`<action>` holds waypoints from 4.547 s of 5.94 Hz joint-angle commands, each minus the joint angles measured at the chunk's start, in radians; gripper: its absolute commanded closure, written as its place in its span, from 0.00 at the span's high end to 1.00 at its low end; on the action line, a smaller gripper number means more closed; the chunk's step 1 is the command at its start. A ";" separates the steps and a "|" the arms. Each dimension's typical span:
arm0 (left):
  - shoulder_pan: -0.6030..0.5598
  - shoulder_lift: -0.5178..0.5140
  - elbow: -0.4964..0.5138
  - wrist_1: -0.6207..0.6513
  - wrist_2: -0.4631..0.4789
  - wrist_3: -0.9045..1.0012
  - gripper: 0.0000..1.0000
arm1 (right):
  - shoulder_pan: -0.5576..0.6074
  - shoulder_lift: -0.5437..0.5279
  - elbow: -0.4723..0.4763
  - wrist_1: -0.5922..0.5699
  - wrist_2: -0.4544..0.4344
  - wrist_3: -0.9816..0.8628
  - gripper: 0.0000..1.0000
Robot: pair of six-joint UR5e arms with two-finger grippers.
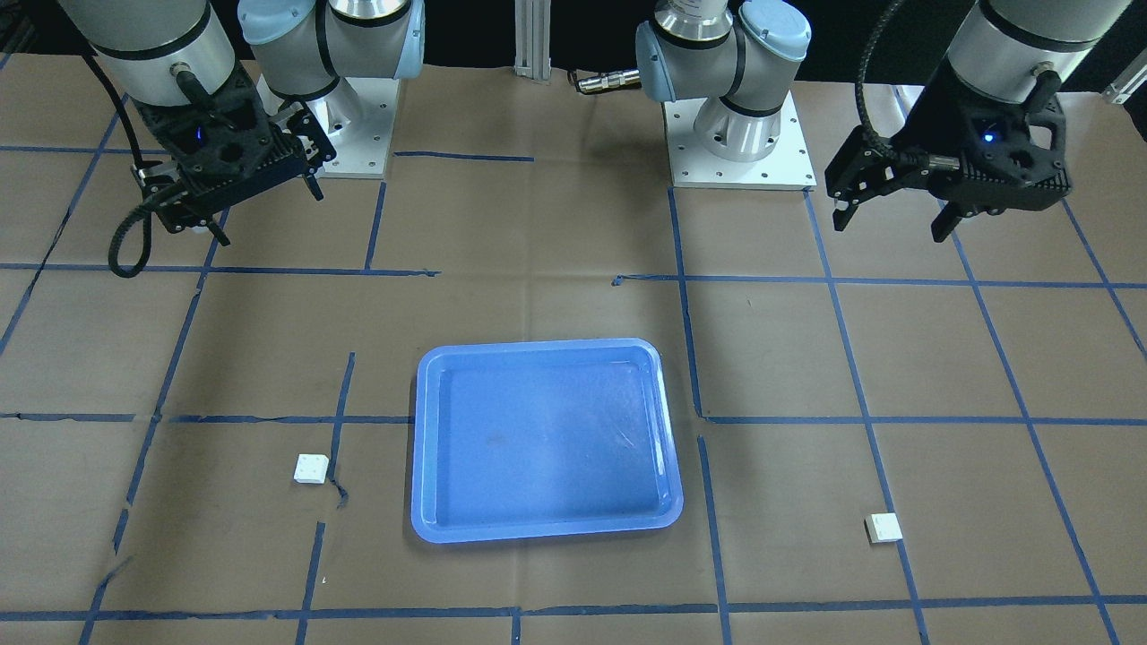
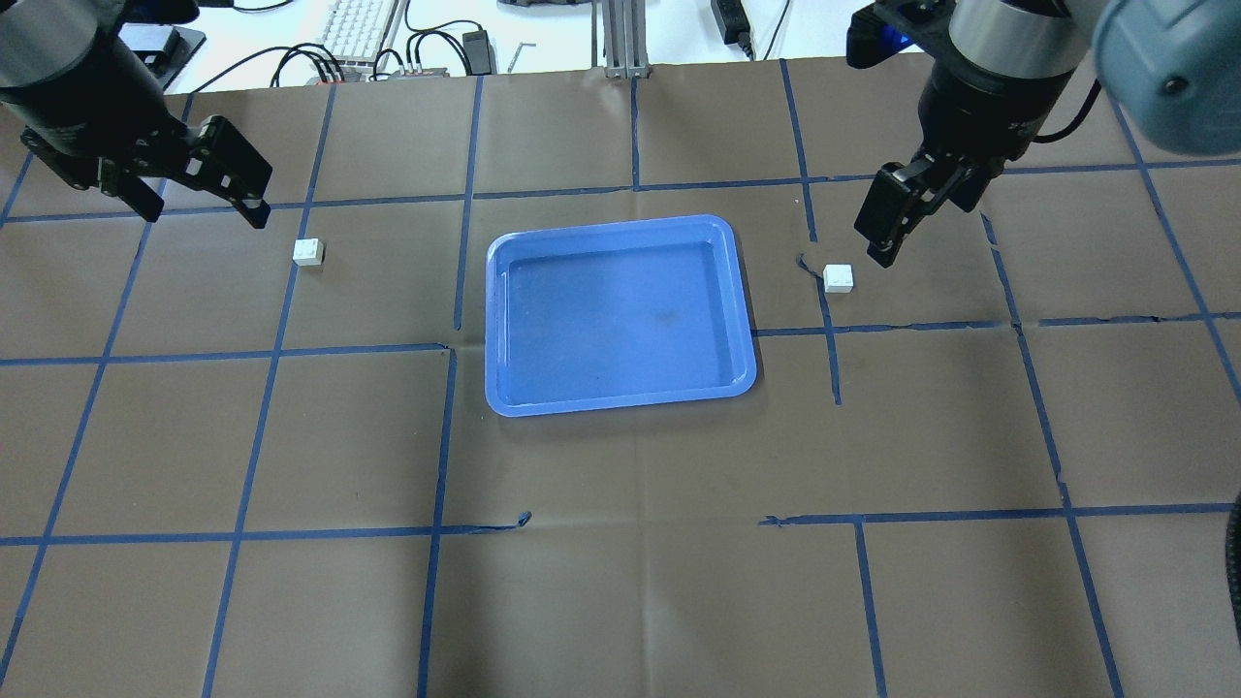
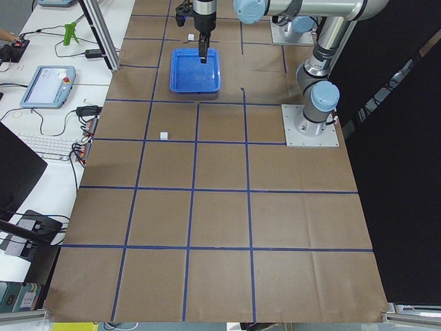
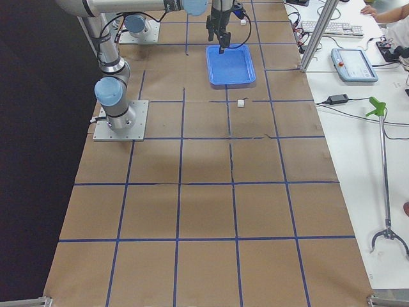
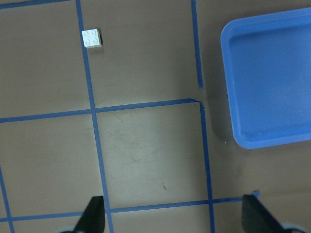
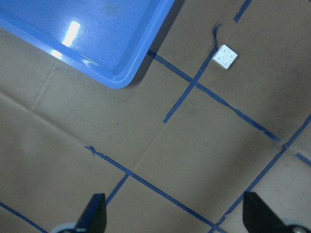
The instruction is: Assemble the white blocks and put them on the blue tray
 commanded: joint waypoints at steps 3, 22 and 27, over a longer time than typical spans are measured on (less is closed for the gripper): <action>0.137 -0.200 -0.131 0.290 -0.004 0.753 0.99 | -0.069 0.070 -0.002 -0.159 0.000 -0.919 1.00; -0.193 -0.535 -0.065 0.748 -0.094 1.188 0.13 | -0.352 0.536 0.269 -0.642 0.672 -1.302 0.71; -0.513 -0.555 -0.172 0.798 -0.068 0.862 0.11 | -0.352 0.527 0.262 -0.725 0.671 -1.288 0.29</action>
